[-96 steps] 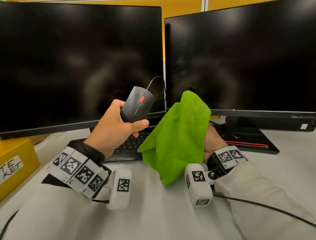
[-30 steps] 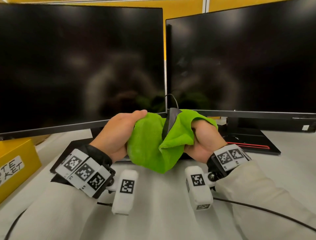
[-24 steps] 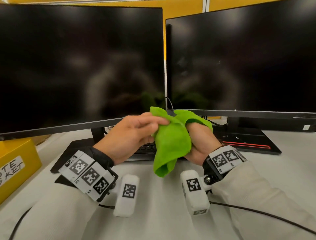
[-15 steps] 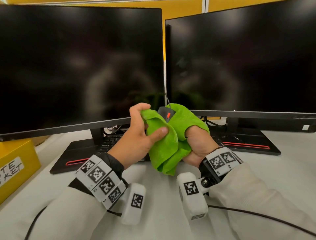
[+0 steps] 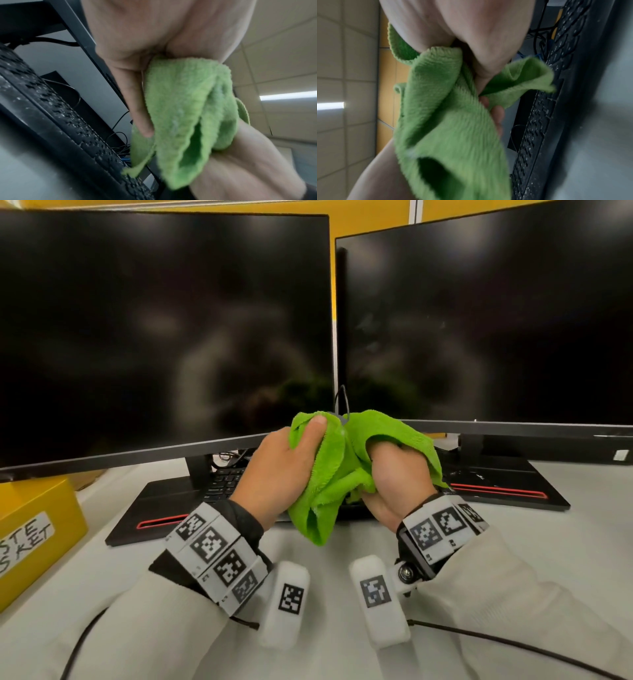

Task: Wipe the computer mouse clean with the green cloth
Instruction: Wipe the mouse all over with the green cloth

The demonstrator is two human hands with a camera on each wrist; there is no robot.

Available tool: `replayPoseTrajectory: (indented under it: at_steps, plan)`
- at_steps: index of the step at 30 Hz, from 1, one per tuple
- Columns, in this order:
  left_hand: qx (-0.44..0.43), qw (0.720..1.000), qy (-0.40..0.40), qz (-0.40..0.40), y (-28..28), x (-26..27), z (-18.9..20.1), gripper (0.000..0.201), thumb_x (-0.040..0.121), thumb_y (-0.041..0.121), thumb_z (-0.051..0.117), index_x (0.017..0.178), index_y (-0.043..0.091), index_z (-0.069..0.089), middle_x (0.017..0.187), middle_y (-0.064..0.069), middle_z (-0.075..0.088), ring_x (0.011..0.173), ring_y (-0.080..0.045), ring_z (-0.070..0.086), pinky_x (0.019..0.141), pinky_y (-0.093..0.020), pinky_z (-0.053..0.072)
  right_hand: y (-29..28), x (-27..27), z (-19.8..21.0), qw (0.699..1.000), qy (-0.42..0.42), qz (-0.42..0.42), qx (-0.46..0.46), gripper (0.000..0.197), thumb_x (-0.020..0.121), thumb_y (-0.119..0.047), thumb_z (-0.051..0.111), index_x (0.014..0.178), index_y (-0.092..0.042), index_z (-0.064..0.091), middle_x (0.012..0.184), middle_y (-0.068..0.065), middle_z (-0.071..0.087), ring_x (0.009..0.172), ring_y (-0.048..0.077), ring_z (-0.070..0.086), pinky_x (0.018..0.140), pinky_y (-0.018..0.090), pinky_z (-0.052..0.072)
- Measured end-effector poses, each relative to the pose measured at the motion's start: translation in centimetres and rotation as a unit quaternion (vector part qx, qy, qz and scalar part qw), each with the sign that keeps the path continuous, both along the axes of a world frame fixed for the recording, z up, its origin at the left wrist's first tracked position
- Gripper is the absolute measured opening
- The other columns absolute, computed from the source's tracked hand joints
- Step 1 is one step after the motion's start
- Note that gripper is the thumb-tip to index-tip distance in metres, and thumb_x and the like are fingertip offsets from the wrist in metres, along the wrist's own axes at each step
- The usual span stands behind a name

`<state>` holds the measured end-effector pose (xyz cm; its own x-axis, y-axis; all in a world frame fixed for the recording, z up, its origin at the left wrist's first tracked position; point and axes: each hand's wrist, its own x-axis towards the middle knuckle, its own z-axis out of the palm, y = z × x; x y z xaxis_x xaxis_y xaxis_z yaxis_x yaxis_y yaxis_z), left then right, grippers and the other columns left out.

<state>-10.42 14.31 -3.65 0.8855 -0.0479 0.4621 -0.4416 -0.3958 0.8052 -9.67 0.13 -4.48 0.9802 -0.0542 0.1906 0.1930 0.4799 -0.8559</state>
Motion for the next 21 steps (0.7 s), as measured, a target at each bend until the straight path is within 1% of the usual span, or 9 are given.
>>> replayPoseTrajectory:
  at_steps: [3, 4, 5, 7, 9, 10, 15, 18, 21]
  plan:
    - [-0.087, 0.995, 0.056, -0.003, 0.4, 0.2, 0.4, 0.048, 0.078, 0.062, 0.059, 0.08, 0.017, 0.073, 0.092, -0.013, 0.077, 0.098, -0.039, 0.072, 0.1, -0.062, 0.053, -0.1, 0.0, -0.7, 0.998, 0.038, -0.027, -0.032, 0.016, 0.091, -0.003, 0.057, 0.079, -0.013, 0.061, 0.08, 0.011, 0.061, 0.084, 0.031, 0.063, 0.083, 0.048, 0.054]
    - [-0.088, 0.994, 0.061, 0.0, 0.5, 0.2, 0.4, 0.048, 0.079, 0.065, 0.06, 0.081, 0.02, 0.076, 0.093, -0.009, 0.079, 0.1, -0.037, 0.074, 0.101, -0.06, 0.054, -0.3, 0.2, -0.9, 0.998, 0.02, -0.066, -0.013, 0.015, 0.091, -0.003, 0.058, 0.083, -0.014, 0.064, 0.085, 0.009, 0.065, 0.09, 0.033, 0.067, 0.085, 0.046, 0.055]
    - [-0.07, 0.996, 0.057, 0.006, 0.6, 0.1, 0.3, 0.051, 0.083, 0.07, 0.059, 0.084, 0.022, 0.078, 0.093, -0.003, 0.081, 0.098, -0.033, 0.075, 0.101, -0.057, 0.055, -0.3, -0.1, -0.2, 1.0, -0.008, -0.024, 0.009, 0.01, 0.089, -0.004, 0.062, 0.092, -0.011, 0.068, 0.094, 0.011, 0.069, 0.099, 0.037, 0.069, 0.088, 0.047, 0.056]
    - [-0.024, 0.999, 0.039, 0.023, 0.5, 0.0, 0.1, 0.058, 0.086, 0.08, 0.051, 0.082, 0.03, 0.079, 0.081, 0.004, 0.079, 0.09, -0.026, 0.076, 0.098, -0.052, 0.057, -0.1, 0.2, -0.6, 0.994, -0.073, 0.009, -0.08, 0.028, 0.082, -0.008, 0.071, 0.11, -0.005, 0.07, 0.111, 0.018, 0.071, 0.11, 0.042, 0.066, 0.093, 0.053, 0.055]
    - [0.019, 0.998, 0.016, 0.054, -0.1, -0.5, 0.2, 0.055, 0.094, 0.078, 0.045, 0.067, 0.039, 0.072, 0.065, 0.007, 0.067, 0.079, -0.026, 0.068, 0.091, -0.046, 0.056, -0.2, 0.4, -0.8, 1.0, -0.011, -0.013, -0.02, 0.015, 0.087, -0.005, 0.067, 0.1, -0.013, 0.068, 0.102, 0.011, 0.07, 0.1, 0.035, 0.07, 0.086, 0.048, 0.058]
    - [0.037, 0.997, 0.002, 0.067, -0.4, -0.7, 0.2, 0.056, 0.098, 0.074, 0.042, 0.062, 0.04, 0.068, 0.063, 0.006, 0.061, 0.077, -0.029, 0.064, 0.085, -0.044, 0.053, -0.2, 0.1, -1.3, 0.996, 0.024, -0.057, -0.06, 0.014, 0.089, -0.004, 0.063, 0.091, -0.017, 0.065, 0.094, 0.007, 0.069, 0.089, 0.028, 0.07, 0.079, 0.044, 0.059]
    - [0.022, 0.996, -0.048, 0.078, -0.6, -0.1, -0.5, 0.063, 0.11, 0.053, 0.033, 0.073, 0.007, 0.056, 0.077, -0.028, 0.057, 0.087, -0.054, 0.061, 0.082, -0.056, 0.05, -0.2, -0.8, -0.8, 0.992, 0.062, -0.056, -0.09, 0.019, 0.094, -0.007, 0.06, 0.079, -0.019, 0.06, 0.079, 0.003, 0.064, 0.069, 0.019, 0.061, 0.071, 0.038, 0.054]
    - [0.017, 0.995, -0.07, 0.076, -0.2, 0.3, -0.5, 0.06, 0.103, 0.059, 0.034, 0.06, 0.019, 0.041, 0.061, -0.01, 0.042, 0.082, -0.055, 0.058, 0.078, -0.056, 0.049, -0.4, -0.8, -0.6, 0.994, 0.043, -0.044, -0.086, 0.022, 0.093, -0.005, 0.059, 0.076, -0.019, 0.062, 0.075, 0.002, 0.064, 0.066, 0.019, 0.061, 0.069, 0.037, 0.054]
    - [0.003, 0.991, -0.087, 0.106, 0.2, 0.4, 0.1, 0.056, 0.095, 0.058, 0.036, 0.057, 0.018, 0.046, 0.058, -0.01, 0.046, 0.077, -0.052, 0.06, 0.079, -0.058, 0.053, -0.6, -0.9, -0.2, 0.996, 0.044, 0.01, -0.074, 0.026, 0.093, 0.002, 0.054, 0.077, -0.017, 0.061, 0.075, 0.004, 0.064, 0.067, 0.02, 0.061, 0.068, 0.037, 0.054]
